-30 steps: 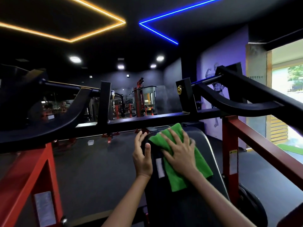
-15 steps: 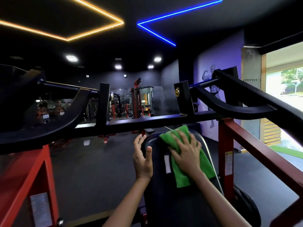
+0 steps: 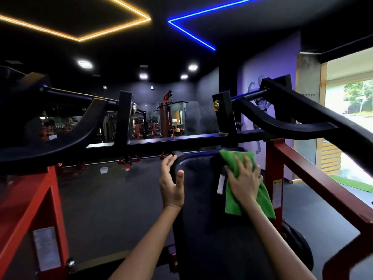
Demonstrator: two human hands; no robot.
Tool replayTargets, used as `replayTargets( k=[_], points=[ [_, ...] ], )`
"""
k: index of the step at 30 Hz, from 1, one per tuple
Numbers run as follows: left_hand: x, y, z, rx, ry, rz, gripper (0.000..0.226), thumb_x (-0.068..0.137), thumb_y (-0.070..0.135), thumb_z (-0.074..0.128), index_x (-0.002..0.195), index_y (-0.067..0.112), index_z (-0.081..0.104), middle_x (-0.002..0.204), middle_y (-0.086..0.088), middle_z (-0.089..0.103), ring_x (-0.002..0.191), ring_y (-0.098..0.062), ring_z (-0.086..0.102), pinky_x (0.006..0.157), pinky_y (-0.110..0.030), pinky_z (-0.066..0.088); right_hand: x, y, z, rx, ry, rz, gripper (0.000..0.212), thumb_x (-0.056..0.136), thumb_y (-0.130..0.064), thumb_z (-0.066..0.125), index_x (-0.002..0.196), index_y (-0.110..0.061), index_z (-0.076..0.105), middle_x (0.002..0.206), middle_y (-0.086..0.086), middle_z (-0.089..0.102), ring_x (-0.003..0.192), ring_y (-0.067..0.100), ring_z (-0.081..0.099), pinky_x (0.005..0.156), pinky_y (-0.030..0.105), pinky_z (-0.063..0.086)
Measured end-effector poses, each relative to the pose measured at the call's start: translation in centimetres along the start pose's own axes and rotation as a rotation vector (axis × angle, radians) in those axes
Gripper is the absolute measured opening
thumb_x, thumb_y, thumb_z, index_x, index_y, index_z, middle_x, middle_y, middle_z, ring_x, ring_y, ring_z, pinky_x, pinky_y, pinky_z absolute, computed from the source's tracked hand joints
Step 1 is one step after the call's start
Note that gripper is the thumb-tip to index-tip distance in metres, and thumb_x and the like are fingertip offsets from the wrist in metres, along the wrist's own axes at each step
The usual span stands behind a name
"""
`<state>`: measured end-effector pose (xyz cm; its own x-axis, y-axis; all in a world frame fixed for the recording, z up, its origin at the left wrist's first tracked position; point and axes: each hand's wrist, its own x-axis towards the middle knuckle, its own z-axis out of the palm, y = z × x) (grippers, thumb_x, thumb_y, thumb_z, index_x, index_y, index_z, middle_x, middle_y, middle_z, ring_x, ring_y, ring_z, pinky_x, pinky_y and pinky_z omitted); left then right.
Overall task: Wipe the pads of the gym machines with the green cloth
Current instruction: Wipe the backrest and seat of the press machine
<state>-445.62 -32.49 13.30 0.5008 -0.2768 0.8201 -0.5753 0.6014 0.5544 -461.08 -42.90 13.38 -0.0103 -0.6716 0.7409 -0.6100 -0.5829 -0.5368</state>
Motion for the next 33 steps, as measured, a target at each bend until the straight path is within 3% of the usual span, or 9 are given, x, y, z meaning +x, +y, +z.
replayTargets(
  k=[3,6,10,16,20,24,26,30,33],
  points=[
    [0.0,0.1,0.2,-0.002,-0.008,-0.001,0.103,0.071,0.089,0.026,0.129,0.006,0.044,0.125,0.002,0.054,0.114,0.004,0.048,0.094,-0.005,0.035,1.7,-2.5,0.2,-0.015,-0.037,0.11,0.056,0.093,-0.046,0.049,0.145,-0.03,0.036,0.155,0.001,0.026,0.136,0.039,0.022,0.107,0.055,0.019],
    [0.2,0.2,0.0,-0.009,-0.005,0.006,0.106,0.072,0.088,0.026,0.128,0.0,0.045,0.123,0.003,0.053,0.113,0.005,0.048,0.093,-0.004,0.034,-2.6,-4.3,1.7,-0.062,0.008,-0.311,0.057,0.085,-0.047,0.05,0.14,-0.032,0.042,0.146,0.005,0.041,0.131,0.041,0.031,0.098,0.064,0.03],
    [0.2,0.4,0.0,-0.017,-0.014,-0.002,0.107,0.073,0.087,0.024,0.127,-0.003,0.045,0.121,0.002,0.054,0.111,0.004,0.048,0.092,-0.003,0.033,-5.9,-0.2,0.9,-0.072,-0.136,-0.768,0.074,0.068,-0.041,0.046,0.141,-0.041,0.032,0.148,-0.005,0.033,0.133,0.032,0.026,0.101,0.061,0.032],
    [0.2,0.0,0.0,-0.012,0.0,-0.002,0.098,0.077,0.085,0.023,0.121,0.002,0.054,0.12,-0.001,0.057,0.106,0.009,0.05,0.092,-0.005,0.035,-2.9,-3.5,0.9,0.031,-0.081,-0.119,0.056,0.085,-0.046,0.049,0.138,-0.029,0.047,0.147,0.003,0.041,0.134,0.042,0.028,0.102,0.064,0.025],
    [0.5,-0.4,-0.2,-0.052,0.019,-0.025,0.1,0.078,0.084,0.023,0.115,-0.002,0.059,0.116,-0.005,0.061,0.104,0.004,0.053,0.091,-0.006,0.035,-8.3,-4.9,2.1,-0.057,-0.059,-0.516,0.063,0.074,-0.042,0.045,0.136,-0.032,0.041,0.142,0.0,0.041,0.127,0.037,0.033,0.097,0.059,0.038],
    [0.6,-0.4,-0.3,-0.086,0.013,-0.04,0.096,0.077,0.084,0.025,0.114,0.002,0.059,0.115,-0.001,0.062,0.104,0.012,0.054,0.092,-0.008,0.037,-9.7,0.7,1.0,-0.067,-0.075,-0.837,0.077,0.074,-0.042,0.048,0.146,-0.043,0.022,0.149,-0.008,0.031,0.133,0.031,0.028,0.103,0.049,0.025],
    [0.4,-0.6,-0.2,-0.068,0.02,-0.028,0.094,0.078,0.084,0.027,0.111,0.003,0.059,0.114,0.003,0.061,0.105,0.013,0.053,0.092,-0.009,0.038,-8.2,2.2,0.4,-0.107,-0.065,-0.778,0.079,0.071,-0.04,0.047,0.146,-0.044,0.021,0.147,-0.009,0.033,0.133,0.03,0.028,0.104,0.052,0.03],
    [0.6,-0.8,0.0,-0.029,0.019,0.021,0.088,0.079,0.083,0.028,0.1,0.004,0.06,0.118,0.004,0.06,0.109,0.0,0.055,0.093,-0.012,0.039,-7.4,-2.4,1.3,0.01,-0.009,-0.328,0.055,0.082,-0.048,0.044,0.136,-0.037,0.039,0.142,-0.005,0.044,0.128,0.032,0.031,0.096,0.058,0.037],
    [0.6,-0.4,0.0,-0.001,0.021,0.026,0.078,0.079,0.082,0.026,0.095,0.013,0.059,0.12,-0.002,0.059,0.111,-0.011,0.055,0.092,-0.009,0.036,-10.1,-2.1,1.7,0.0,-0.053,-0.579,0.061,0.082,-0.047,0.045,0.141,-0.038,0.034,0.147,-0.007,0.035,0.131,0.032,0.03,0.102,0.051,0.027]
  ],
)
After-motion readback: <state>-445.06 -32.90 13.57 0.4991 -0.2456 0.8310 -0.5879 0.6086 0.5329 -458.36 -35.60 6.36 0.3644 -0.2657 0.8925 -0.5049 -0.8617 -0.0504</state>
